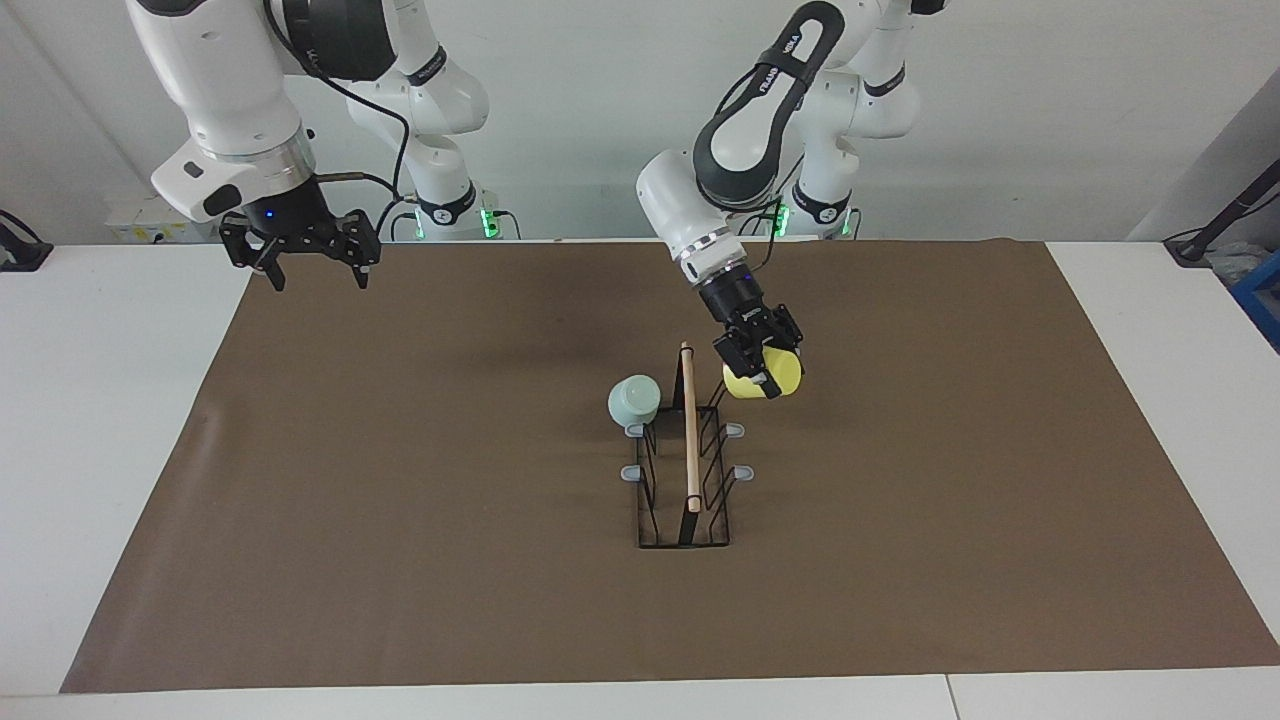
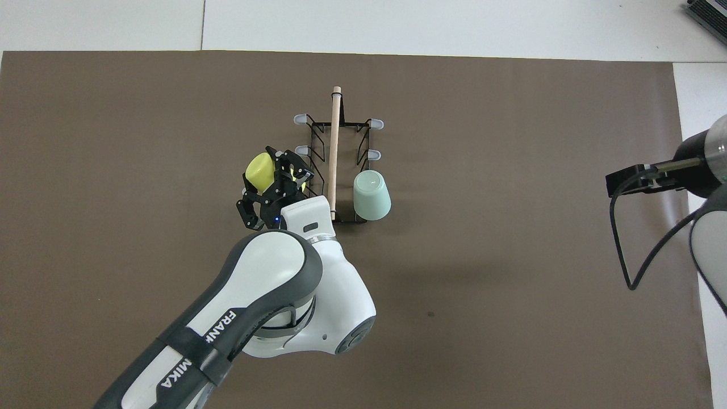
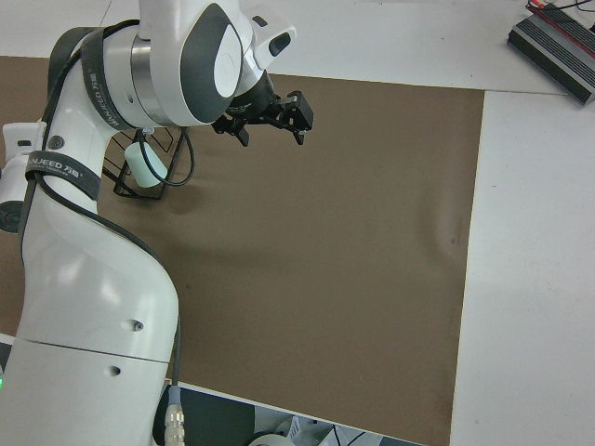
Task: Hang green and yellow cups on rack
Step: 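Carry the yellow cup to the rack peg nearest the left gripper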
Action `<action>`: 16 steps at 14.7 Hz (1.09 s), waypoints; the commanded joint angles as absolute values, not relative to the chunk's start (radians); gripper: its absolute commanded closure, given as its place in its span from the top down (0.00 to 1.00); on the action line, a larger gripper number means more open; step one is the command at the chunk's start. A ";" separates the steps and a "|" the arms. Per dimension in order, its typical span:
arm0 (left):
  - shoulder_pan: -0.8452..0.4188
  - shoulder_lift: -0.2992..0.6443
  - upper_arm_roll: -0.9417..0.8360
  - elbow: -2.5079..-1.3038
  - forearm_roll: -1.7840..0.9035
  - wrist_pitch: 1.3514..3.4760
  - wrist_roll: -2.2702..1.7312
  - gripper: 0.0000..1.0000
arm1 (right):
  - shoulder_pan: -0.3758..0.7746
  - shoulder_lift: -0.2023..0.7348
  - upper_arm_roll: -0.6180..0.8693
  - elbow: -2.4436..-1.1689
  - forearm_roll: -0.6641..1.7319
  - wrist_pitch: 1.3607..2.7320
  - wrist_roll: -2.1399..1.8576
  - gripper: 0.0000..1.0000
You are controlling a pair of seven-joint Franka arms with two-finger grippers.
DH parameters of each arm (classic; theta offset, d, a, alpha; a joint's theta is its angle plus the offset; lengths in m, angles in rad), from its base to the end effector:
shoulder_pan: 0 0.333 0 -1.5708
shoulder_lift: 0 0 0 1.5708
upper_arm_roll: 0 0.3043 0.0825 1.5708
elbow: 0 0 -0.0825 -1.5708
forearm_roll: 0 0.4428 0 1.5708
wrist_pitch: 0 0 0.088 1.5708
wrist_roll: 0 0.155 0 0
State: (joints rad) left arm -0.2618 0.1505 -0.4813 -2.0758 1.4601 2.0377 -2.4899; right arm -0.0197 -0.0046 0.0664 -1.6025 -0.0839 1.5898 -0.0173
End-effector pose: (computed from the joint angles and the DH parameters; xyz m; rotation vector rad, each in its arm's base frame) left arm 0.5387 -0.3583 0.3219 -2.3403 -1.1093 -1.6766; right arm 0.6127 0.0158 0.5530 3.0556 0.1008 -0.0105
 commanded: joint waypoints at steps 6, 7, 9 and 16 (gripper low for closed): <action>-0.284 0.196 -0.506 -2.066 1.505 2.009 -2.559 0.54 | 0.037 -0.005 -0.041 -1.585 -0.058 1.506 -0.003 1.00; -0.282 0.196 -0.506 -2.066 1.502 2.010 -2.556 0.90 | 0.037 -0.006 -0.041 -1.589 -0.063 1.505 -0.002 1.00; -0.276 0.193 -0.518 -2.059 1.493 2.019 -2.537 1.00 | 0.034 -0.017 -0.040 -1.608 -0.061 1.505 -0.006 1.00; -0.201 0.149 -0.515 -1.962 1.188 2.097 -2.004 1.00 | 0.026 -0.017 -0.040 -1.609 -0.057 1.511 -0.009 1.00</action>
State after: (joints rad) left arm -0.2395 0.1753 -0.5170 -1.9835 1.2780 2.0517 -2.1844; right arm 0.0326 -0.0047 -0.0384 -1.5971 -0.0795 1.5135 -0.0140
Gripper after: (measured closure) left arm 0.000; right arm 0.000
